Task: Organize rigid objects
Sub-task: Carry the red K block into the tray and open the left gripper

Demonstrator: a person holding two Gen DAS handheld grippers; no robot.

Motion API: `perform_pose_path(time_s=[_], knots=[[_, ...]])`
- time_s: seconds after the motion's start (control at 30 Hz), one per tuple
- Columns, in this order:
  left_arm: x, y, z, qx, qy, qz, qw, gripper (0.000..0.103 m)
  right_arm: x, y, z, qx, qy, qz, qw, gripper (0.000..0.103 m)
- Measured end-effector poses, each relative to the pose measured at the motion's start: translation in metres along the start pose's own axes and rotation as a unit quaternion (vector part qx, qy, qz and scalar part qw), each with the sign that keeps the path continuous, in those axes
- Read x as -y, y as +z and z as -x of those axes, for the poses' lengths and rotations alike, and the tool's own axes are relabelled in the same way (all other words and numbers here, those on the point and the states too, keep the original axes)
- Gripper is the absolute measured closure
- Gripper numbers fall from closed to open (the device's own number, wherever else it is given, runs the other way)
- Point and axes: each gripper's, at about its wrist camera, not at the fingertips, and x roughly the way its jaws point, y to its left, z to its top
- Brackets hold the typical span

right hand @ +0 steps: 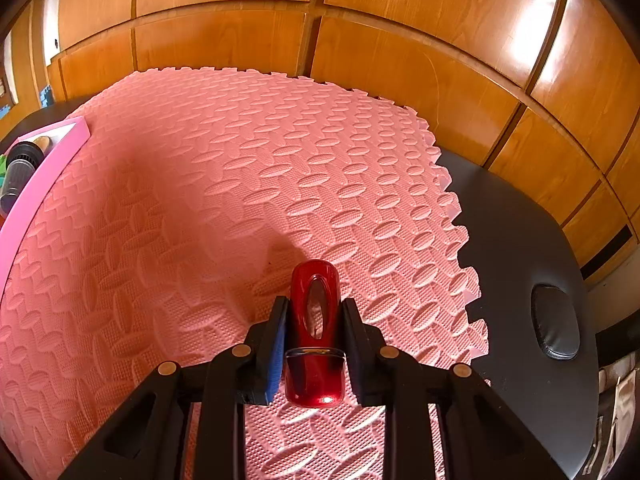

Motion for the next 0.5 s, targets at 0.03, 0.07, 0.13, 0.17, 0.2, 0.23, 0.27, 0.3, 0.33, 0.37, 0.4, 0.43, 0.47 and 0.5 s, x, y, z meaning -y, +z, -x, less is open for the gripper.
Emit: perform_pose_path(time_s=[0.03, 0.07, 0.13, 0.17, 0.2, 0.23, 0.27, 0.3, 0.33, 0.37, 0.4, 0.43, 0.47, 0.5], knots=[[-0.004, -0.001, 0.0, -0.002, 0.001, 0.002, 1.0, 0.071, 0.0, 0.0, 0.0, 0.0, 0.0, 0.0, 1.0, 0.078], [-0.01, -0.004, 0.0, -0.005, 0.004, 0.006, 1.0, 0.071, 0.0, 0.0, 0.0, 0.0, 0.0, 0.0, 1.0, 0.078], [-0.022, -0.007, 0.0, -0.007, 0.012, 0.013, 0.9998, 0.071, 0.0, 0.0, 0.0, 0.0, -0.001, 0.001, 1.0, 0.078], [-0.032, -0.01, 0.002, -0.01, 0.016, 0.022, 0.9996, 0.071, 0.0, 0.0, 0.0, 0.0, -0.001, 0.001, 1.0, 0.078], [-0.038, -0.011, 0.002, -0.012, 0.018, 0.027, 0.9994, 0.071, -0.001, 0.0, 0.0, 0.0, -0.002, 0.001, 1.0, 0.078], [-0.047, -0.013, 0.004, -0.014, 0.019, 0.036, 0.9991, 0.071, -0.001, 0.0, 0.0, 0.0, -0.002, 0.002, 1.0, 0.078], [-0.057, -0.016, 0.006, -0.016, 0.021, 0.043, 0.9987, 0.071, -0.001, 0.0, 0.0, 0.0, -0.003, 0.002, 1.0, 0.078], [-0.066, -0.019, 0.009, -0.019, 0.027, 0.05, 0.9982, 0.071, -0.001, 0.0, 0.0, 0.0, -0.004, 0.003, 1.0, 0.078], [-0.074, -0.022, 0.011, -0.021, 0.032, 0.055, 0.9977, 0.071, -0.001, 0.0, 0.0, 0.0, -0.004, 0.003, 1.0, 0.078], [-0.081, -0.025, 0.013, -0.024, 0.035, 0.061, 0.9973, 0.071, -0.001, 0.0, 0.0, 0.0, -0.004, 0.003, 1.0, 0.078], [-0.086, -0.028, 0.014, -0.027, 0.037, 0.064, 0.9969, 0.071, -0.001, 0.0, 0.0, -0.001, -0.004, 0.003, 1.0, 0.078], [-0.093, -0.033, 0.014, -0.032, 0.039, 0.07, 0.9963, 0.071, -0.001, 0.0, 0.0, -0.001, -0.004, 0.003, 1.0, 0.078], [-0.097, -0.037, 0.014, -0.037, 0.042, 0.072, 0.9959, 0.071, -0.001, 0.001, 0.0, -0.001, -0.004, 0.003, 1.0, 0.078], [-0.099, -0.04, 0.013, -0.04, 0.043, 0.074, 0.9955, 0.071, -0.001, 0.001, 0.0, -0.001, -0.004, 0.003, 1.0, 0.078]])
